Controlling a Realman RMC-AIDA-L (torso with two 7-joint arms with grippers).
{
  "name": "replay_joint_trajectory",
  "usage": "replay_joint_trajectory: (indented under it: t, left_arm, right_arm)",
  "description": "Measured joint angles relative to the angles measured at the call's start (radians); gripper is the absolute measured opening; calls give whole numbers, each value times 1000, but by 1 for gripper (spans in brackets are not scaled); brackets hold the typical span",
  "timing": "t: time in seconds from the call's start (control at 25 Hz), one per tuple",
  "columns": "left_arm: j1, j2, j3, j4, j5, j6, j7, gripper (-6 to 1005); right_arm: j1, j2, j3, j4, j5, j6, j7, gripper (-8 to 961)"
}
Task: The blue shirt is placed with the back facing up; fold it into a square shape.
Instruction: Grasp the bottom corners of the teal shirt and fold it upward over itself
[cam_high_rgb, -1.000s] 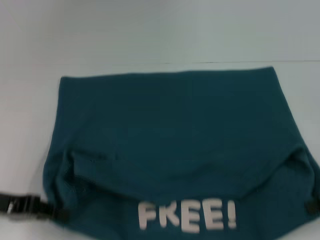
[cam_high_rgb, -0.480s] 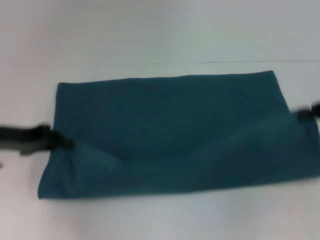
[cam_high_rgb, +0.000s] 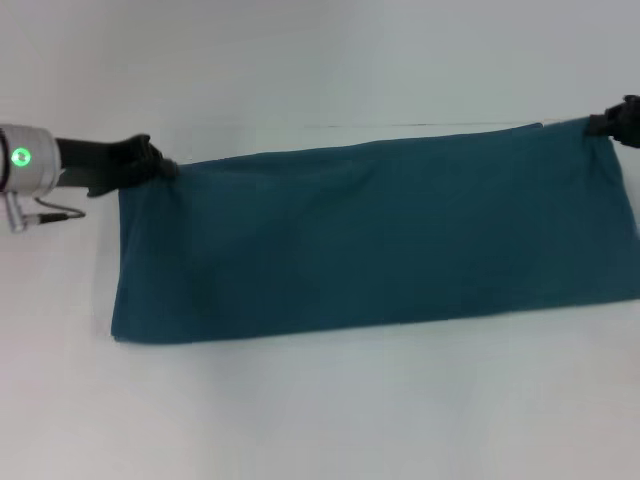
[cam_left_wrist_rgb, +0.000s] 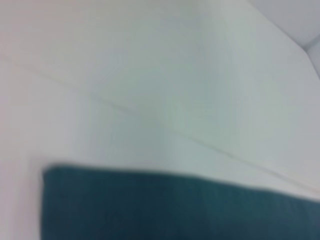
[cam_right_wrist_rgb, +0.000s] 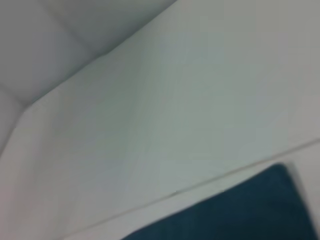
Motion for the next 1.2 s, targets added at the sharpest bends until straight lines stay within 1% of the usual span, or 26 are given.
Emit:
replay_joint_trajectory:
  t: [0.08,0.16,0.28,0.44,0.68,0.92,1.2]
  left_arm:
    - [-8,-9,15,-23,0,-94,-1,29]
    - [-12,-14,36,-41,1,-153,-1,29]
    - [-12,-19,60,-61,3,-213,-4,28]
    - [-9,-20,61,-61,3,-236,-7,28]
    - [-14,-19,61,-61,3,-259,-8,28]
    - [-18,-22,61,-58,2,-271,-15,29]
    - [-19,-27,65,-52,2,-285,-33,29]
  right_arm:
    - [17,17,-42,20,0,98,-5,37]
    - [34,26,-89,42,-1,175,-5,37]
    - [60,34,-145,67,-2,260,-2,38]
    - [95,38,-191,93,-5,317,4,38]
    - [121,34,-208,129,-5,362,4,39]
    - [140,30,-234,133,-6,359,5,38]
    - [157,30,-254,137,-6,366,5,37]
